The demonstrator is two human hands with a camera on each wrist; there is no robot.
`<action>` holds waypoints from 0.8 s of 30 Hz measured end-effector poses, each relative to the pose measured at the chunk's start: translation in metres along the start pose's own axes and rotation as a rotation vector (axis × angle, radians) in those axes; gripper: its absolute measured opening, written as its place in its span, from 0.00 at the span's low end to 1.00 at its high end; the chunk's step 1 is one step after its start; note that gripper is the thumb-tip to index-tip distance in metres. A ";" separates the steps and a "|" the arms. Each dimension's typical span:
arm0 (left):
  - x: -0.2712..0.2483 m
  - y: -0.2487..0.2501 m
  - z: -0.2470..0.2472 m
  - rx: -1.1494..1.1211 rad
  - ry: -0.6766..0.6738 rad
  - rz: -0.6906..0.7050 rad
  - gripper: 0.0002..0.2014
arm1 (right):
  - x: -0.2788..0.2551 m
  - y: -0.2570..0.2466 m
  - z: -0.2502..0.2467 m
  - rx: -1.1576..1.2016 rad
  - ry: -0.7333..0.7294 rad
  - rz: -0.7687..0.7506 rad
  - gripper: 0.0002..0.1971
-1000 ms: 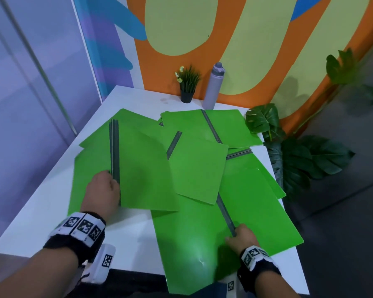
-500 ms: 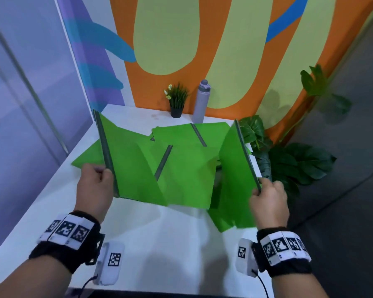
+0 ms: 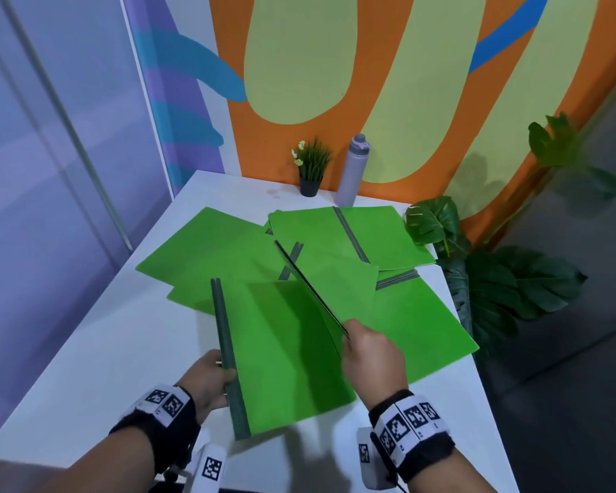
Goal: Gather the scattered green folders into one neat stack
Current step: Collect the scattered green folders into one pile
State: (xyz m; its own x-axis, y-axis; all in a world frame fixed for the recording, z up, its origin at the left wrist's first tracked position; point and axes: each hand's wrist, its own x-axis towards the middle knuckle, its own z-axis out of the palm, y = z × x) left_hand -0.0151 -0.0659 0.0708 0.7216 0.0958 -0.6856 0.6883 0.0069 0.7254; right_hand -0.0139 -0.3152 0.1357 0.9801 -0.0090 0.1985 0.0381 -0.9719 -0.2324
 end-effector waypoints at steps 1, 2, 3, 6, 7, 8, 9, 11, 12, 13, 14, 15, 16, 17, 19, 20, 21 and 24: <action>0.003 0.005 -0.003 0.012 0.004 0.017 0.15 | 0.005 -0.003 0.003 0.012 0.009 -0.001 0.07; 0.006 0.010 -0.006 0.021 0.005 0.031 0.14 | 0.010 -0.005 0.005 0.034 -0.009 -0.008 0.06; 0.009 0.015 -0.009 0.006 -0.004 0.044 0.14 | 0.014 -0.009 0.007 0.074 -0.034 -0.034 0.07; 0.020 0.029 -0.020 -0.076 -0.036 0.057 0.19 | 0.023 -0.029 0.013 0.303 -0.172 -0.123 0.13; 0.025 0.030 -0.024 -0.097 -0.038 0.046 0.20 | 0.024 -0.037 0.018 0.384 -0.255 -0.132 0.13; 0.030 0.030 -0.028 -0.104 -0.032 0.032 0.19 | 0.024 -0.045 0.023 0.448 -0.352 -0.129 0.14; 0.035 0.028 -0.030 -0.108 -0.036 0.016 0.18 | 0.025 -0.049 0.030 0.478 -0.425 -0.118 0.15; 0.042 0.023 -0.036 -0.109 -0.040 -0.026 0.16 | 0.030 -0.044 0.048 0.433 -0.445 -0.062 0.15; 0.044 0.020 -0.039 -0.088 -0.039 -0.052 0.17 | 0.034 -0.037 0.059 0.385 -0.429 -0.016 0.13; 0.048 0.015 -0.042 -0.065 -0.033 -0.075 0.19 | 0.036 -0.028 0.069 0.341 -0.430 0.047 0.14; 0.051 0.011 -0.045 -0.054 -0.021 -0.084 0.21 | 0.037 -0.018 0.081 0.297 -0.447 0.112 0.16; 0.052 0.007 -0.047 -0.030 -0.012 -0.088 0.21 | 0.037 -0.007 0.091 0.250 -0.465 0.167 0.18; 0.053 0.004 -0.050 -0.004 -0.001 -0.095 0.21 | 0.037 0.003 0.101 0.201 -0.480 0.206 0.21; 0.056 0.000 -0.051 0.015 0.008 -0.100 0.21 | 0.036 0.013 0.112 0.155 -0.492 0.237 0.24; 0.063 -0.005 -0.053 0.044 0.012 -0.092 0.25 | 0.033 0.023 0.125 0.117 -0.517 0.287 0.29; 0.068 -0.010 -0.055 0.079 0.028 -0.087 0.29 | 0.031 0.024 0.128 0.110 -0.532 0.293 0.31; 0.075 -0.016 -0.055 0.115 0.035 -0.070 0.35 | 0.030 0.021 0.130 0.097 -0.548 0.284 0.32; 0.083 -0.021 -0.049 0.212 0.043 -0.024 0.40 | 0.025 0.011 0.138 0.099 -0.557 0.190 0.33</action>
State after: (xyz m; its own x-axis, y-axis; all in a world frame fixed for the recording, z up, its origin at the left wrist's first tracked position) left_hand 0.0269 -0.0091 0.0016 0.7038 0.1409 -0.6963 0.7091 -0.1995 0.6764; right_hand 0.0379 -0.2933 0.0063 0.9251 -0.0302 -0.3786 -0.1564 -0.9386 -0.3075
